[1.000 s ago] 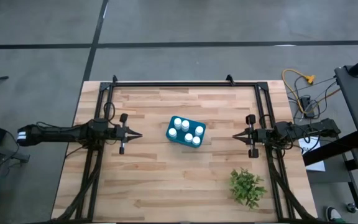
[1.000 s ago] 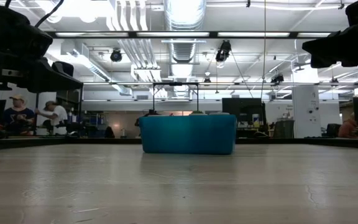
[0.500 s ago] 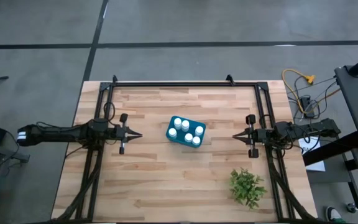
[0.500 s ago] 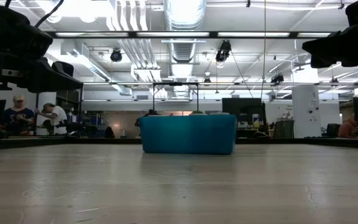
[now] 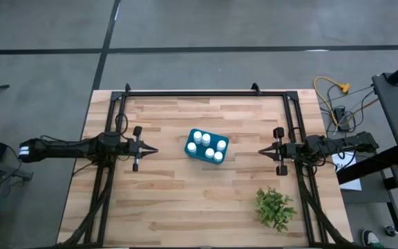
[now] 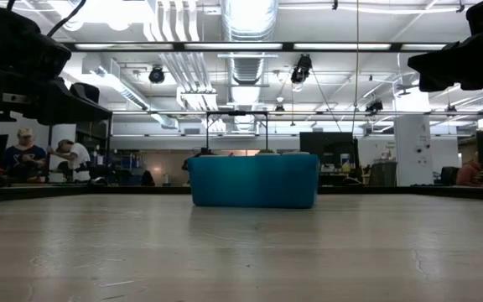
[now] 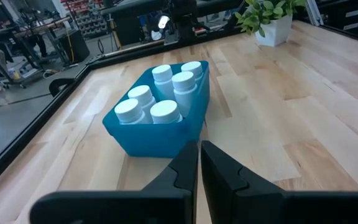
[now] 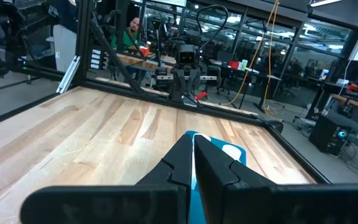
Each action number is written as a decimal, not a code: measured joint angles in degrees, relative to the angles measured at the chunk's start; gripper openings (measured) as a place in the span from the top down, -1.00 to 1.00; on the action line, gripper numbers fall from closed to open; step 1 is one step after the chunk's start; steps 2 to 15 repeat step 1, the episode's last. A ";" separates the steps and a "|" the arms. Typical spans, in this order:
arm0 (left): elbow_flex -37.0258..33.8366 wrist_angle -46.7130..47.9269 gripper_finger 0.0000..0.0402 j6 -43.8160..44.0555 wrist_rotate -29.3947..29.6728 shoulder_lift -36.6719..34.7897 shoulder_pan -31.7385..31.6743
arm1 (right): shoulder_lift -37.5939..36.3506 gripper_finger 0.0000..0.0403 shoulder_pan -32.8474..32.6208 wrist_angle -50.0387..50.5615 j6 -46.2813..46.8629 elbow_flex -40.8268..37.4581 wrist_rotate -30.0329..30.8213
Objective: Pick and place pill bottles into a basket
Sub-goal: Return to Home Position
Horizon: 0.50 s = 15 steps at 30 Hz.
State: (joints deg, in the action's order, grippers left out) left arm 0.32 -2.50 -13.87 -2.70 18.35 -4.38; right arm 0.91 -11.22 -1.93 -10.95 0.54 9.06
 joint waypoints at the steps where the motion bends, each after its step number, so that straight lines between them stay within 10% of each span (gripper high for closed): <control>1: 0.00 0.00 0.98 -0.01 -0.01 0.00 0.00 | 0.00 0.96 0.01 0.01 -0.03 0.00 -0.02; 15: 0.00 0.00 0.98 -0.01 -0.01 0.00 0.00 | 0.00 0.96 0.01 0.01 -0.03 0.00 -0.02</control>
